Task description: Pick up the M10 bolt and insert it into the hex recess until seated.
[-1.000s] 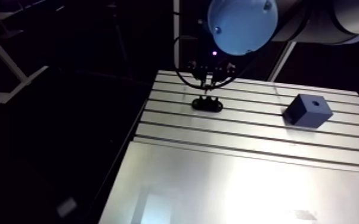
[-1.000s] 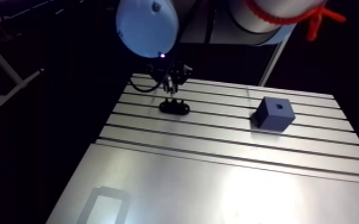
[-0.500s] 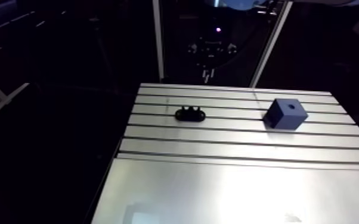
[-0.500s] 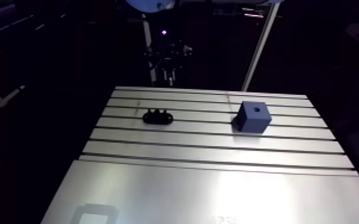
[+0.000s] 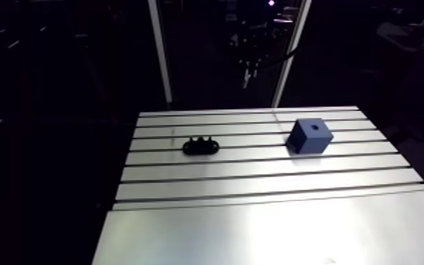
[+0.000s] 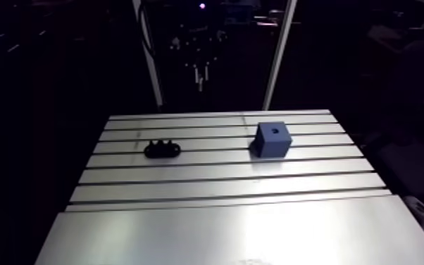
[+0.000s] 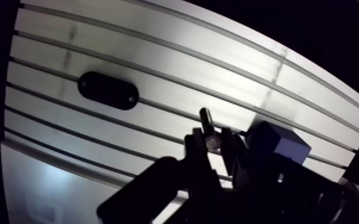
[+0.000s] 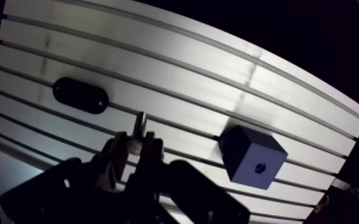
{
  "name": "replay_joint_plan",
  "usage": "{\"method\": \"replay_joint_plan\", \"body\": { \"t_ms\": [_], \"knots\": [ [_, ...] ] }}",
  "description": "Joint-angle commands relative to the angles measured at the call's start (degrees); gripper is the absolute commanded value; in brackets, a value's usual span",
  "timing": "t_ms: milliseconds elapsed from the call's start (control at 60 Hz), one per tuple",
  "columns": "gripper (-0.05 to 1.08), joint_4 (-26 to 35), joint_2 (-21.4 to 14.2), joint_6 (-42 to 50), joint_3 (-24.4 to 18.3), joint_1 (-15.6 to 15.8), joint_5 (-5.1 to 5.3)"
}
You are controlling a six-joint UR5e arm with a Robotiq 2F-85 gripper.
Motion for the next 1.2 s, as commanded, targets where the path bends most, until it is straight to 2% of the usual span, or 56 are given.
{"method": "replay_joint_plan", "body": {
  "t_ms": [17,633,800,1050,1200],
  "knots": [
    [0.82,12.0,-0.3,-27.7,-7.5,-7.9,-7.20],
    [0.82,11.9,0.2,-27.9,-6.7,-11.3,-7.56],
    [0.82,11.5,0.7,-27.7,-6.5,-11.4,-7.90],
    [0.82,11.0,1.3,-26.7,-6.2,-12.1,-7.74],
    [0.84,8.0,1.6,-26.7,-5.6,-12.7,-7.57]
  ]
}}
